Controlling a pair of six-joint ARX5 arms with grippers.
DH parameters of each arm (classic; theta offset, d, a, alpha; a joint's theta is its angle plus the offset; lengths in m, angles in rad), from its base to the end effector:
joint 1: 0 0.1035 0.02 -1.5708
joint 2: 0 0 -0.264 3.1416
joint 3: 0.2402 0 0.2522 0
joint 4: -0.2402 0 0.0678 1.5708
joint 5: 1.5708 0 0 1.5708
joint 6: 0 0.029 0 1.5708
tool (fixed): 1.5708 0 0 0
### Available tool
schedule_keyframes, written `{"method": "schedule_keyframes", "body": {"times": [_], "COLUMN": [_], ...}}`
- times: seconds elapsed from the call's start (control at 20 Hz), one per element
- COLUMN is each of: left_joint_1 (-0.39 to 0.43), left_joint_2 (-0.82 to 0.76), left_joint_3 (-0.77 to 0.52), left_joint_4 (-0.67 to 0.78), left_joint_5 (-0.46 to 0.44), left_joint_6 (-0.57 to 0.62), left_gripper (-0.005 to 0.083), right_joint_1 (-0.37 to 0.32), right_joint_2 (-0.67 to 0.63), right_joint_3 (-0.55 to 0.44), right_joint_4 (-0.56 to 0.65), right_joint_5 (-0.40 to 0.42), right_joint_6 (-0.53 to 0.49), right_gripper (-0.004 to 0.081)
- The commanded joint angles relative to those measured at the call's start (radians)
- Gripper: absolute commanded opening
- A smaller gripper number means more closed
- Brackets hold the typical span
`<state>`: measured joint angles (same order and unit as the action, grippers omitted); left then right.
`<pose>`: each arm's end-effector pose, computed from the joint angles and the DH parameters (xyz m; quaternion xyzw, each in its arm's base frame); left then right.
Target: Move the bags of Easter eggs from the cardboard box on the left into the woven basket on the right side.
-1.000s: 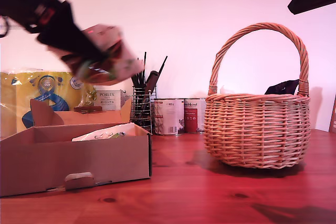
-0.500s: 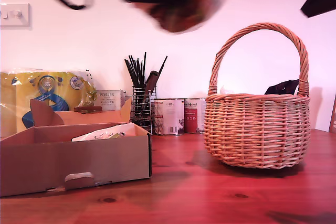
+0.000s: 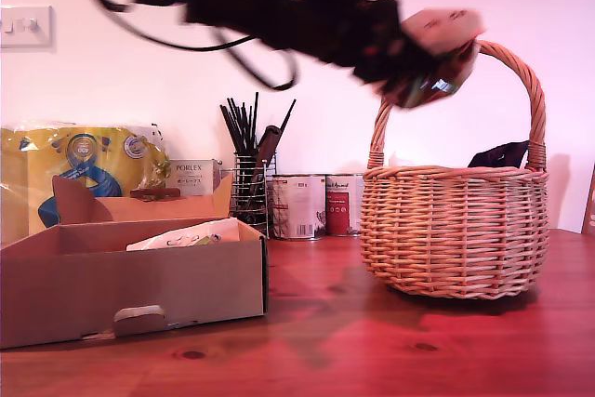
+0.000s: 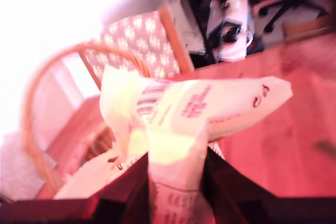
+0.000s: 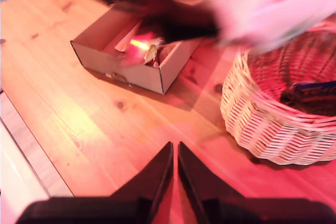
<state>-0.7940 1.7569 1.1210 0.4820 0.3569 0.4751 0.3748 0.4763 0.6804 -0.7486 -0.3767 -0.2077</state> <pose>0.2700 -0.2891 0.2512 0.2130 -0.0548 -0.5450 0.8091 0.0837 0.0444 0.2839 -0.0926 0.2308 0.3794 0.8912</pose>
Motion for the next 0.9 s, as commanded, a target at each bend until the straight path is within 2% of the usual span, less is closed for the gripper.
{"method": "schedule_keyframes", "body": {"times": [0.0, 0.2, 0.35, 0.5, 0.75, 0.8, 0.85], "left_joint_1": [-0.003, 0.0, 0.0, 0.0, 0.003, 0.003, 0.003], "left_joint_2": [0.05, 0.174, 0.232, 0.249, 0.253, 0.253, 0.253], "left_joint_3": [0.051, 0.196, 0.262, 0.262, 0.262, 0.262, 0.262], "left_joint_4": [0.01, -0.031, -0.124, -0.186, -0.177, -0.173, -0.164], "left_joint_5": [-0.008, -0.038, -0.045, -0.046, -0.074, -0.083, -0.096], "left_joint_6": [-0.005, -0.005, -0.005, -0.004, 0.0, 0.0, 0.0], "left_gripper": [0.0142, 0.0144, 0.0146, 0.0146, 0.0151, 0.0179, 0.0249], "right_joint_1": [0.003, 0.003, 0.003, 0.003, 0.003, 0.003, 0.003], "right_joint_2": [-0.018, -0.037, -0.048, -0.051, -0.052, -0.052, -0.052], "right_joint_3": [0.006, 0.006, 0.006, 0.006, 0.006, 0.006, 0.006], "right_joint_4": [-0.002, -0.005, -0.005, -0.005, -0.004, -0.004, -0.003], "right_joint_5": [0.003, 0.021, 0.021, 0.021, 0.02, 0.02, 0.02], "right_joint_6": [0.002, 0.002, 0.002, -0.001, -0.003, -0.003, -0.003], "right_gripper": [-0.0013, -0.0013, -0.0013, -0.0013, -0.0013, -0.0013, -0.0013]}}
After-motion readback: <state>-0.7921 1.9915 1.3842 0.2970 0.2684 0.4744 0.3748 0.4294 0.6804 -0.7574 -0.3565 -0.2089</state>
